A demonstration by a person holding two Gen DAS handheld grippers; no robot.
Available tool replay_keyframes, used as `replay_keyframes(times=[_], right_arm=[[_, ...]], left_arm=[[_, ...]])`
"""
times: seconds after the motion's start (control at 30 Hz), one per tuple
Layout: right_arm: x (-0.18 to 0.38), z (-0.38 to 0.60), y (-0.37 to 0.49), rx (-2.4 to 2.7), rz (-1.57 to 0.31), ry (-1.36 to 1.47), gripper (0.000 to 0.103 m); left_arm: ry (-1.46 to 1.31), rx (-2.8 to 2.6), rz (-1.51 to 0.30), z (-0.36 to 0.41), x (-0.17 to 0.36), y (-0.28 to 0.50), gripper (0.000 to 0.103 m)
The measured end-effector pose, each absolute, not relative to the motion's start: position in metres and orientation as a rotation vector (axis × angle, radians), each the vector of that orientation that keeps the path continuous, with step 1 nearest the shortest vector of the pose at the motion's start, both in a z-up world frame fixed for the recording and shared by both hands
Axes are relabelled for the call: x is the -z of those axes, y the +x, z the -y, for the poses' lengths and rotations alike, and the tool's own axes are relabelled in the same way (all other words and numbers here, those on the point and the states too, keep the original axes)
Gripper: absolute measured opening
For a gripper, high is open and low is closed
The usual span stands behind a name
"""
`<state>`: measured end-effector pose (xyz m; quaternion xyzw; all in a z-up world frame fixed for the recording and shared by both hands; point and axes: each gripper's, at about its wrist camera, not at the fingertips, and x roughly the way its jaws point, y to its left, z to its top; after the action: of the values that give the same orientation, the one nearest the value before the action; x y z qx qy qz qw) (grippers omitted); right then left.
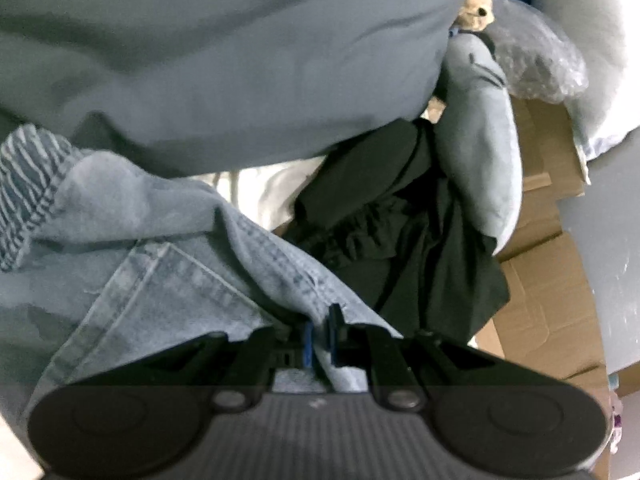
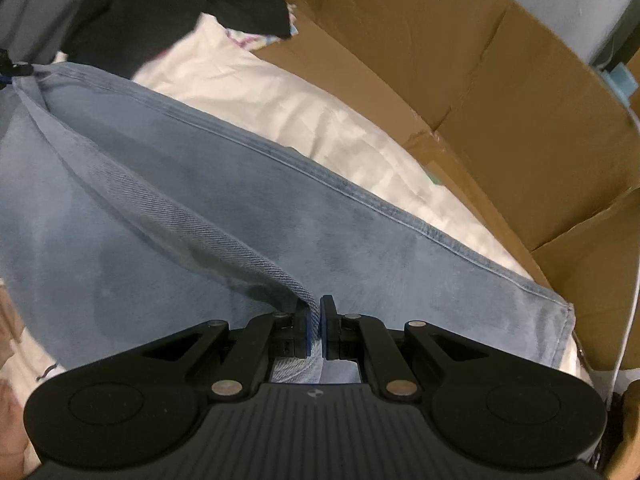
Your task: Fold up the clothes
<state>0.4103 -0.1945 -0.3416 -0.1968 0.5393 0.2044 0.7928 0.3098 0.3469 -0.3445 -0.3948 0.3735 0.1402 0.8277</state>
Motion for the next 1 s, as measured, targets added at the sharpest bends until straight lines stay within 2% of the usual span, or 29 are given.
replay_keyframes(times=[0.47, 0.6, 0.7, 0.9, 1.0], right_arm=[[0.336, 0.175, 0.453, -0.363, -1.155, -0.457, 0.003], [0.349, 0.165, 0.468, -0.322, -1.168, -0.498, 0.003], [0.368, 0.163, 0.477, -0.3, -1.183, -0.486, 0.003], [0.385, 0.163, 0.482, -0.301, -1.17, -0.47, 0.005], [0.387, 0.162, 0.483, -0.3, -1.162, -0.463, 0.005]], left_arm=[[-0.869, -0.31, -0.773, -0.36, 0.355, 0.329, 0.008], [-0.913, -0.307, -0.811, -0.365, 0.368, 0.338, 0.015], [-0.953, -0.283, -0.804, -0.364, 0.37, 0.34, 0.03], [-0.948, -0.213, -0.835, -0.351, 0.373, 0.351, 0.029], [-0.949, -0.194, -0.831, -0.347, 0.377, 0.354, 0.018]])
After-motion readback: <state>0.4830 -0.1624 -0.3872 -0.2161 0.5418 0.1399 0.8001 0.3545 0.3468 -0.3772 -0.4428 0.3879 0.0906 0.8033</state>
